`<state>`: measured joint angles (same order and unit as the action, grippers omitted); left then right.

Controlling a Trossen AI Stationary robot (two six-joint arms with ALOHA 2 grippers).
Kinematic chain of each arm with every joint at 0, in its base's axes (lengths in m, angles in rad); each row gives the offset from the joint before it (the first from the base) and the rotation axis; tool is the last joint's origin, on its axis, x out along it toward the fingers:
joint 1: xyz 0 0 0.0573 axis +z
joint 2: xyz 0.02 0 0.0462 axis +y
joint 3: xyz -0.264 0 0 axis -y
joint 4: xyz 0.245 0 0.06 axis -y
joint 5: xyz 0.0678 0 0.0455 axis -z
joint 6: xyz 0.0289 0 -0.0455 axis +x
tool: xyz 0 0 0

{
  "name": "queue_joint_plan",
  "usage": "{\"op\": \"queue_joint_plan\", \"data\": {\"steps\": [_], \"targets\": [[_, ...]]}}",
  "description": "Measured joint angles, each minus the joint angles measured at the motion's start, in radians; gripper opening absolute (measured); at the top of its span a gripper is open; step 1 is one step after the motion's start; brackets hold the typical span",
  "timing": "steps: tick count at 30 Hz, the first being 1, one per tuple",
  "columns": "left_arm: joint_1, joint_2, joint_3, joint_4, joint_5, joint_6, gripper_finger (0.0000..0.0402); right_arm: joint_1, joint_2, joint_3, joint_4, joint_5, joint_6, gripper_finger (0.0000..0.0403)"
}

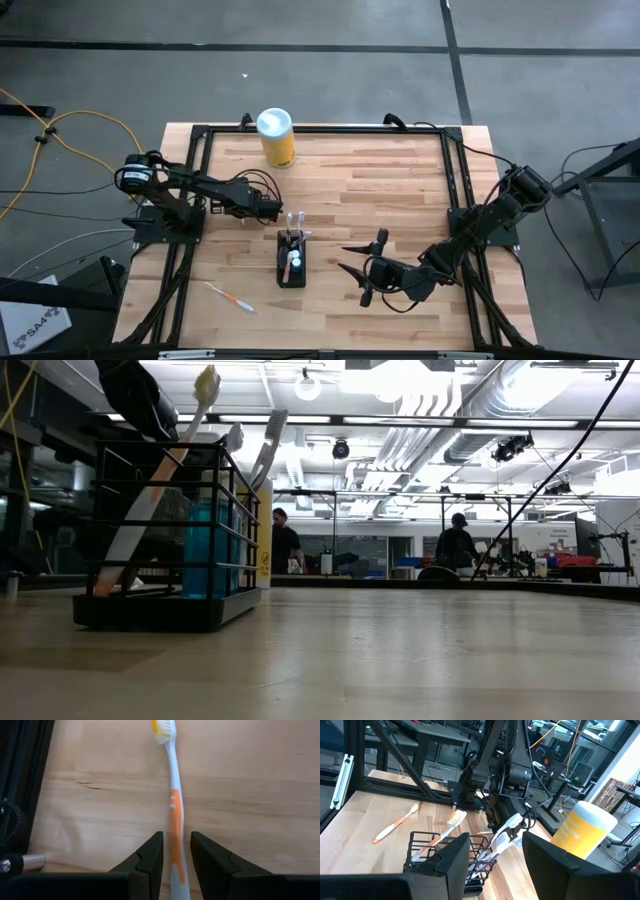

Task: Pick & Place toothbrushing station
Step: Put the top orange toothbrush into the bottom section of the black wire organizer

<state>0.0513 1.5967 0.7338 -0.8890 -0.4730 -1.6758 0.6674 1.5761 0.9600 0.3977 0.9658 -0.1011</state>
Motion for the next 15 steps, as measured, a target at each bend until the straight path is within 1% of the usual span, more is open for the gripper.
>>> {"op": "queue_joint_plan", "data": {"steps": [4, 6, 10, 15], "targets": [[0.0, 0.0, 0.0, 0.002, -0.001, 0.0, 0.0085, 0.0, 0.0, 0.0, 0.0, 0.0, 0.0, 0.0174], [0.0, 0.001, 0.0, 0.005, -0.001, 0.0, 0.0066, 0.0, 0.0, 0.0, 0.0, 0.0, 0.0, 0.0174], [0.005, 0.002, -0.002, -0.005, -0.006, 0.001, 0.0016, 0.0, 0.0, 0.0, 0.0, 0.0, 0.001, 0.0174], [0.006, 0.003, -0.005, -0.019, -0.012, 0.005, 0.0007, 0.006, 0.0, 0.0, 0.0, 0.0, 0.001, 0.0174]]}}
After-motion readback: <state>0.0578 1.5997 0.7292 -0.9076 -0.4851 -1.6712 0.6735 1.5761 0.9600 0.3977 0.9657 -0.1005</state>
